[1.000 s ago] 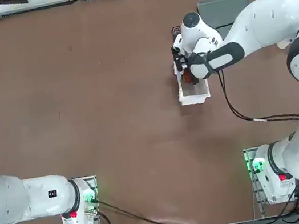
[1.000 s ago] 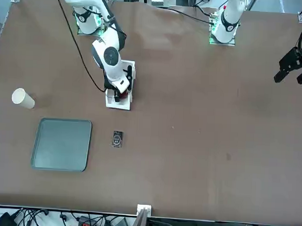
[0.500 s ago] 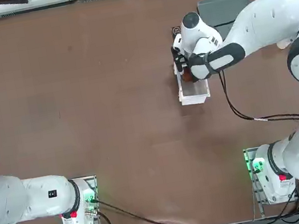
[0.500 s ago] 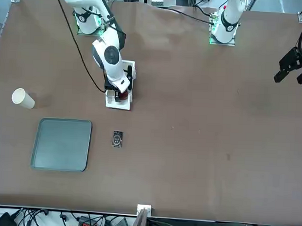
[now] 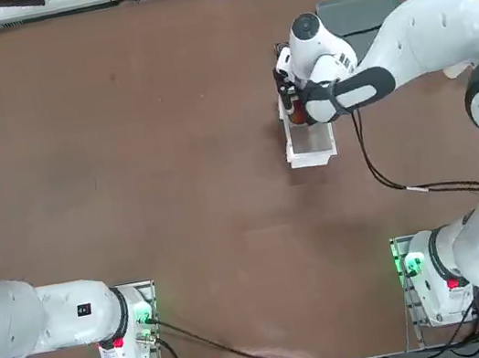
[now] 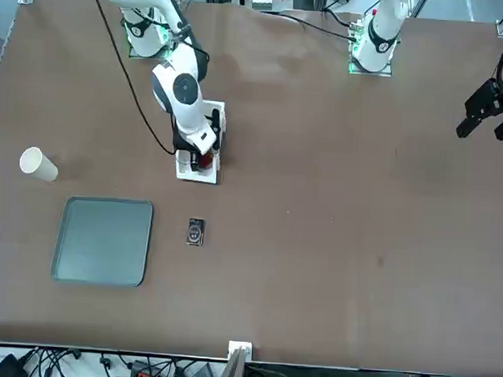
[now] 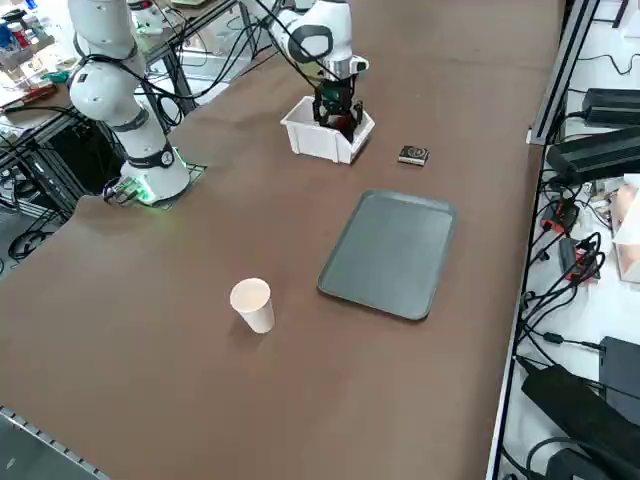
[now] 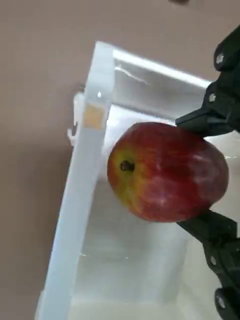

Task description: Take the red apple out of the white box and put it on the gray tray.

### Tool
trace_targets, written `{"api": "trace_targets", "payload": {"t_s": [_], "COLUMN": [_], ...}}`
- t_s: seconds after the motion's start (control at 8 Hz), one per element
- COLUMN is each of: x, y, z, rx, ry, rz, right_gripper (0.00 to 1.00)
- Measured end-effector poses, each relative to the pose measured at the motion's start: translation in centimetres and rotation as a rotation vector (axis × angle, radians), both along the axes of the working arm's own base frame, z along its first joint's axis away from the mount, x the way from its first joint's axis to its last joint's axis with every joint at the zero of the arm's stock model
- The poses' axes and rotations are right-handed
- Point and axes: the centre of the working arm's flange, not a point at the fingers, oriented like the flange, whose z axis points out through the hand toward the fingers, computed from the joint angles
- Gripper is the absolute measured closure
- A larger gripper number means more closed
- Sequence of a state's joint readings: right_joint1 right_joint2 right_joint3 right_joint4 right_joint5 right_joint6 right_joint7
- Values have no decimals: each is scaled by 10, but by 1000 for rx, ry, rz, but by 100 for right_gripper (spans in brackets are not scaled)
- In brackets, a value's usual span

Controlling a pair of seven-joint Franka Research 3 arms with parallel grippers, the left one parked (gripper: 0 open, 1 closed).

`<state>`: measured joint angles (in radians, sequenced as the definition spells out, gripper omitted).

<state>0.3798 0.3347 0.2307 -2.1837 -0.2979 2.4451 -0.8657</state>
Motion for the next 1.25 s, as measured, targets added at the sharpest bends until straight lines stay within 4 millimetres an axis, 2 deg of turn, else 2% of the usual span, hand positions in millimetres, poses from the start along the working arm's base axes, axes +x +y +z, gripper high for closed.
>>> {"api": "trace_targets", "payload": {"t_s": [0.25,0.5,0.75,0.88,1.25], "x": [5,14,23,35,94], "y": [-3,-4,-6,-13,-86], "z": [34,82,123,138,158], "rx": [-40,-93,-81,-53,23], "ry": [-6,-8,-11,-11,-6], "rz": [1,-4,-54,-100,-301], "right_gripper": [22,22,23,23,23]}}
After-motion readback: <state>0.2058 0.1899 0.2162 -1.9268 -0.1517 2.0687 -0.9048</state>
